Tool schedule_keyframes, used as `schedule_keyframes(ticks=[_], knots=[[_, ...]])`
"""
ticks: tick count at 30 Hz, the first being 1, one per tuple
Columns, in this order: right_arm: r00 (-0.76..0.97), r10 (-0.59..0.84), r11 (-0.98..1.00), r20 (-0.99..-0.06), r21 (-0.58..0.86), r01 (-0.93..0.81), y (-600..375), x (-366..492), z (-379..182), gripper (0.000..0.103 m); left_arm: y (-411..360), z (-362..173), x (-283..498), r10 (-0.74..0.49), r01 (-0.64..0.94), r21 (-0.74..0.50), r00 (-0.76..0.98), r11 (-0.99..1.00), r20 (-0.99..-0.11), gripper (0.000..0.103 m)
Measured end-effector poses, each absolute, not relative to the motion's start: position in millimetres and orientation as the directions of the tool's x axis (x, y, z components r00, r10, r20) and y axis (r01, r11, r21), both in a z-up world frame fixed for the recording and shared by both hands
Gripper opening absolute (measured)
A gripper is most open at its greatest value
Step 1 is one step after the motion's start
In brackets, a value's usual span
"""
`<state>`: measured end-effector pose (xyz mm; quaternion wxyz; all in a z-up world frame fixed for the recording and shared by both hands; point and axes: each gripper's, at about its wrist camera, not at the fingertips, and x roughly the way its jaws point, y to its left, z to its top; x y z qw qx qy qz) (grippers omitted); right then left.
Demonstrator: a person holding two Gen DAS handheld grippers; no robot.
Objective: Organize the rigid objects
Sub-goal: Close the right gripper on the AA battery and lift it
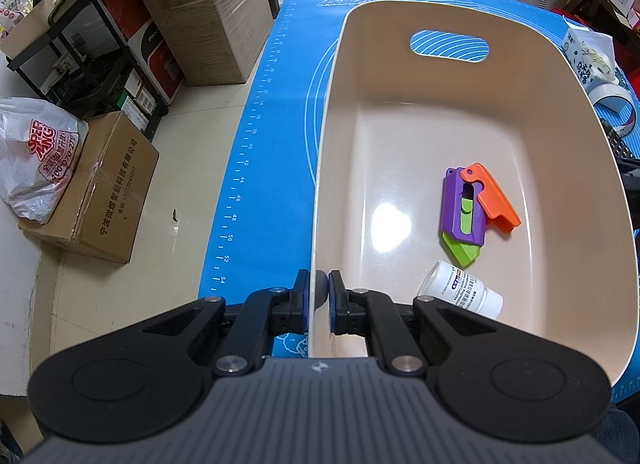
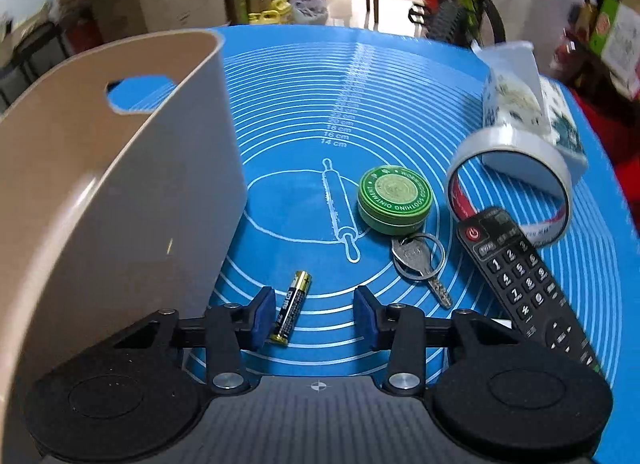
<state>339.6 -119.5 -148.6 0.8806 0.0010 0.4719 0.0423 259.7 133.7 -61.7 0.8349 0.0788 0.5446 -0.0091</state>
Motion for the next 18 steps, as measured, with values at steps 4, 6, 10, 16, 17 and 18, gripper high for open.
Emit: schedule_keyframes(ticks=[4,6,10,16,17,18], knots=[[0.576,0.069,0.996,-0.814,0.020,-0.090,-117.0,333.4,-151.2,0.054,133.8,-61.6,259.5,0.069,0.100,0.119,0.407,0.988,-0.911,0.011],[0.584,0.067,0.995,-0.809,0.009,-0.102,-116.2,331.9,-151.3,0.047,134.0,-61.3,259.4,0.069,0.100,0.120,0.406,0.988,-0.911,0.011],[0.586,0.088,0.991,-0.805,0.010,-0.136,-109.9,326.1,-149.6,0.033,134.2,-61.4,259.4,0.069,0.100,0.120,0.407,0.988,-0.911,0.011],[0.575,0.120,0.991,-0.809,0.063,-0.118,-111.3,323.5,-146.5,0.017,134.1,-61.5,259.5,0.069,0.100,0.120,0.406,0.988,-0.911,0.011],[0.571,0.124,0.992,-0.812,0.081,-0.101,-114.7,323.7,-146.0,0.018,133.8,-61.3,259.2,0.070,0.101,0.121,0.407,0.988,-0.911,0.011],[0.569,0.121,0.993,-0.813,0.091,-0.080,-118.1,323.7,-144.4,0.018,134.2,-61.2,259.4,0.070,0.100,0.121,0.406,0.988,-0.911,0.011]])
